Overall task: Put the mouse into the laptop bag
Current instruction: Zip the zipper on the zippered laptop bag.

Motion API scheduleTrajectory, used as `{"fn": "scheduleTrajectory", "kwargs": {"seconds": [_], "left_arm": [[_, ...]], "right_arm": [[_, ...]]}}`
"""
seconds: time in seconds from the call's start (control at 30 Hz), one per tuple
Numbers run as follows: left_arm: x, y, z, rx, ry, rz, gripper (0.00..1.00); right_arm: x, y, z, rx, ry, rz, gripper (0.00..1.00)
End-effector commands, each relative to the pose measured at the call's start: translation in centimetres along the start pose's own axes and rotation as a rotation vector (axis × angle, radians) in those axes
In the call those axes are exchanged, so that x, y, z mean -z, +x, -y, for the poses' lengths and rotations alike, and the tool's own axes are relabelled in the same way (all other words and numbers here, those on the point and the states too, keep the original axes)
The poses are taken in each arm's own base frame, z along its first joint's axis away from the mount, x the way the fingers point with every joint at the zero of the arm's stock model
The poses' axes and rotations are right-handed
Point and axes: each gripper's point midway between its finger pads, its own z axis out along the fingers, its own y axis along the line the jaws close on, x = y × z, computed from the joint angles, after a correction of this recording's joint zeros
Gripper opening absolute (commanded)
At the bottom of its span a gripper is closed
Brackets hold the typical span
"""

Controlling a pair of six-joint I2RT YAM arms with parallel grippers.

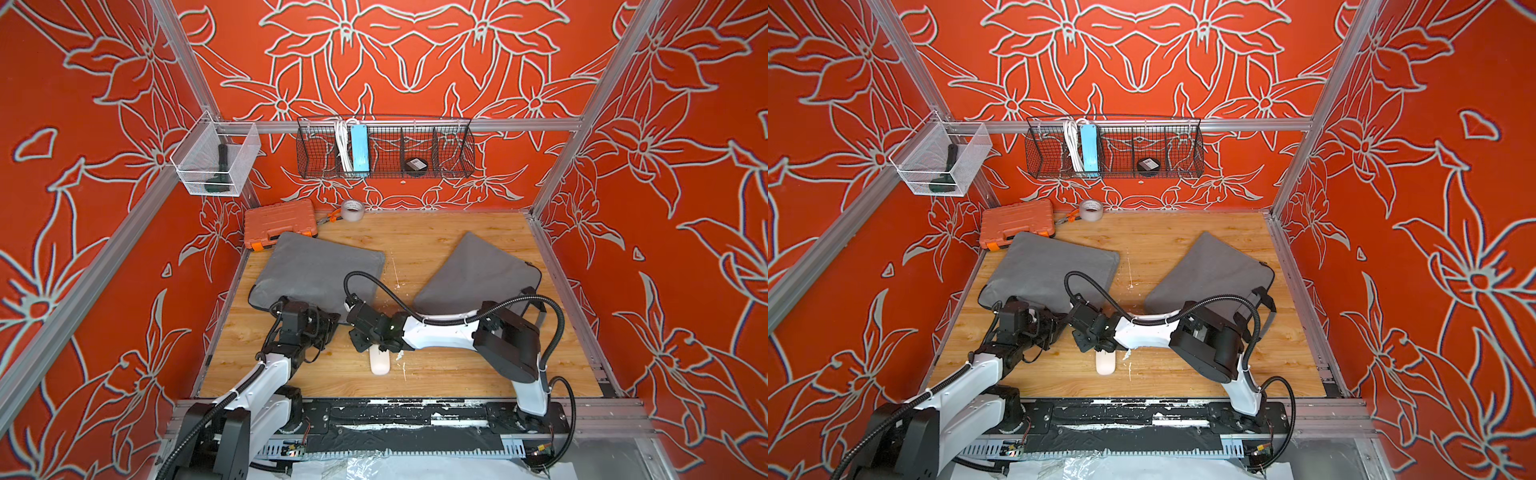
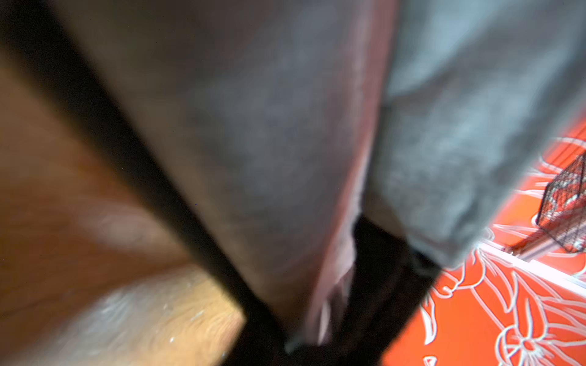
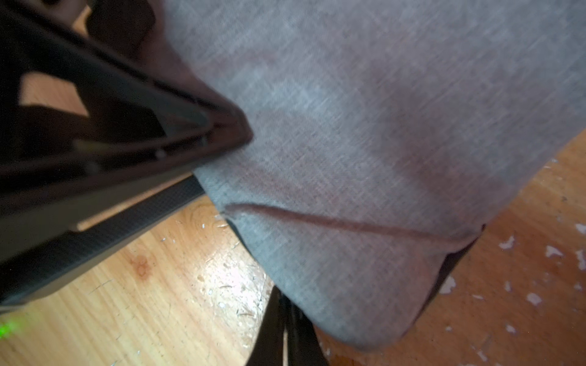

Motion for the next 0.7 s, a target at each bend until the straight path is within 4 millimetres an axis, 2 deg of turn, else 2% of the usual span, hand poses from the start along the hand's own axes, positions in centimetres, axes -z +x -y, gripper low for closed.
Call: {"fn": "scheduleTrajectory", "kwargs": {"seconds": [0.0, 0.27, 0.5, 0.67], "left_arm": [[-0.3, -1.0, -0.9, -0.009, -0.078, 0.048, 0.0], [0.2, -1.9, -0.9, -0.017, -0.111, 0.084, 0.0], [1.8, -2.7, 0.0, -0.027, -0.069, 0.163, 0.0], [2.1, -2.6, 0.2, -0.018, -0.032, 0.165, 0.0]], "right_arm": [[0.9, -0.7, -0.5, 0.001, -0.021, 0.039, 0.0], [0.8, 2.0, 2.6, 0.016, 0.061, -0.001, 0.0], [0.4, 2.2, 6.4, -0.042, 0.106, -0.018, 0.0], [0.1, 2.2, 8.4, -0.073, 0.113, -0.031, 0.0]]}}
